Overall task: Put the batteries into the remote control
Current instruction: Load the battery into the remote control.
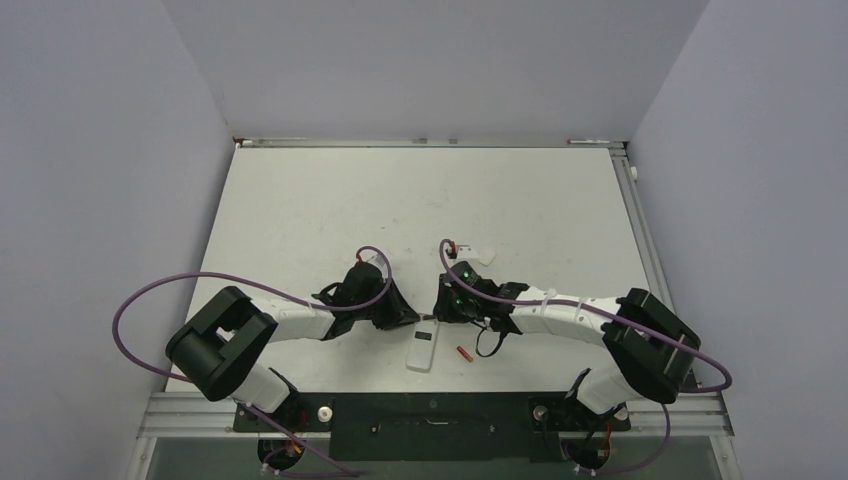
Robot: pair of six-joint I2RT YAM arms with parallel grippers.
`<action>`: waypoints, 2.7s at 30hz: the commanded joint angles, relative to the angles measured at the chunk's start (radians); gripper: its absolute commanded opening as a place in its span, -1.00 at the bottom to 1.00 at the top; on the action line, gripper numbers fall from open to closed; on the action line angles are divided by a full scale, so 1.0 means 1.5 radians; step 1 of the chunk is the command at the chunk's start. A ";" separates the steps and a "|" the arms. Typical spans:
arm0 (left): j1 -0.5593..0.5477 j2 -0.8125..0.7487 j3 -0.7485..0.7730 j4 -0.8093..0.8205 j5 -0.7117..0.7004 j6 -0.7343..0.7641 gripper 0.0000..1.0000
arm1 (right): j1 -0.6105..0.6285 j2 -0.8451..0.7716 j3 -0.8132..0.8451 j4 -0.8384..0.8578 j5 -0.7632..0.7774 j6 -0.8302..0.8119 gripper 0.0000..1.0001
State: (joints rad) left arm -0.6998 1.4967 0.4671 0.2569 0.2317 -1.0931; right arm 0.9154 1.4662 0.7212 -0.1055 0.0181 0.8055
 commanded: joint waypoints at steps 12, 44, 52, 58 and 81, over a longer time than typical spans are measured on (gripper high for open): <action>-0.005 -0.012 -0.013 -0.028 -0.014 0.001 -0.63 | 0.007 0.013 0.010 0.019 0.005 0.008 -0.68; -0.007 -0.014 -0.013 -0.023 -0.013 -0.001 -0.64 | 0.033 0.068 0.047 0.028 -0.037 0.002 -0.83; -0.006 -0.013 -0.015 -0.020 -0.012 0.000 -0.64 | 0.047 0.080 0.064 0.013 -0.038 -0.004 -0.83; -0.007 -0.013 -0.014 -0.019 -0.012 -0.003 -0.64 | 0.058 0.078 0.061 0.011 -0.038 -0.002 -0.83; -0.015 -0.006 -0.024 0.003 -0.020 -0.024 -0.65 | 0.111 0.070 0.002 0.065 -0.022 0.059 -0.83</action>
State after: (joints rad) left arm -0.6998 1.4624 0.4400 0.2390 0.2279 -1.1229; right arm 1.0050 1.5509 0.7551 -0.0719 0.1619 0.8234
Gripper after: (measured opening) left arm 0.178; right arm 0.090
